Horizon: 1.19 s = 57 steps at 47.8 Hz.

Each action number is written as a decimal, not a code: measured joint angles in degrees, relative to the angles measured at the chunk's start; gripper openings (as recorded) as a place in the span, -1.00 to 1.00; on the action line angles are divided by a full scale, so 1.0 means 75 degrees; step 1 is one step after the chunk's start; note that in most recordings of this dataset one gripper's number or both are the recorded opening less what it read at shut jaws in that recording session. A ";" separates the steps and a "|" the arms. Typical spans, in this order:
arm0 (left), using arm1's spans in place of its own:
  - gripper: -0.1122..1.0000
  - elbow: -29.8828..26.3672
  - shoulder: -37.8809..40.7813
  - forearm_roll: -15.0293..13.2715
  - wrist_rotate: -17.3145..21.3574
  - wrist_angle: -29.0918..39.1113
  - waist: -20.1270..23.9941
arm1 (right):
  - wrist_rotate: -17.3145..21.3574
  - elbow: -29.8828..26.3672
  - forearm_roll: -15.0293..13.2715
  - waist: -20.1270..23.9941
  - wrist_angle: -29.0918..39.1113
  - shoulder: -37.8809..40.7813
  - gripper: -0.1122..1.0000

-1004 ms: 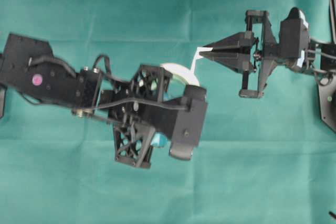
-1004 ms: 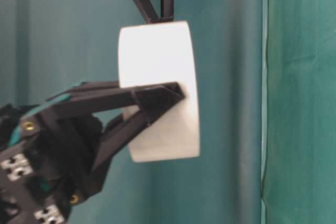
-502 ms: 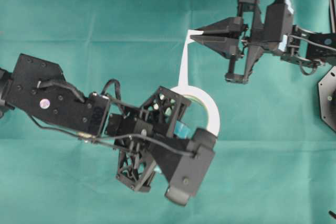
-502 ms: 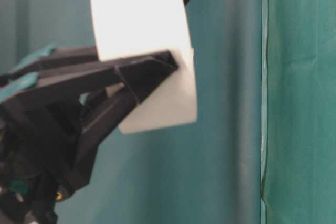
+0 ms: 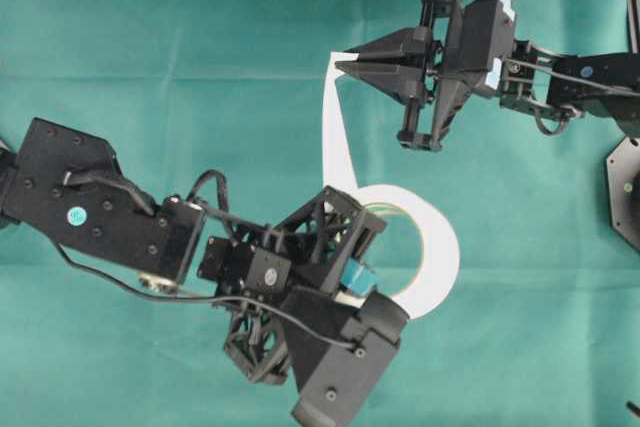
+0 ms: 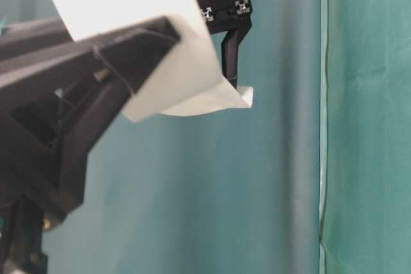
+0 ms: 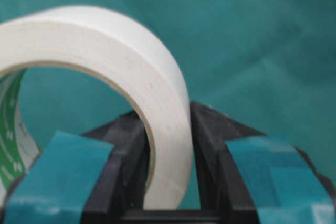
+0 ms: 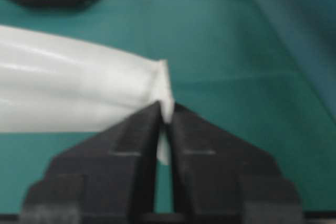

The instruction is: Peel off the duct tape with your right arm.

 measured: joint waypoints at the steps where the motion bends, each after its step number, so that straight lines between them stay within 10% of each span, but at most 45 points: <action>1: -0.43 0.0000 0.0000 0.0000 0.0047 -0.0047 0.0012 | 0.0000 -0.0012 0.0000 0.0000 0.0000 0.0023 -0.95; 57: -0.44 0.1535 -0.1172 0.0000 0.1980 -0.3703 0.0105 | 0.0164 -0.0164 -0.0023 0.0000 0.0164 0.0375 -0.95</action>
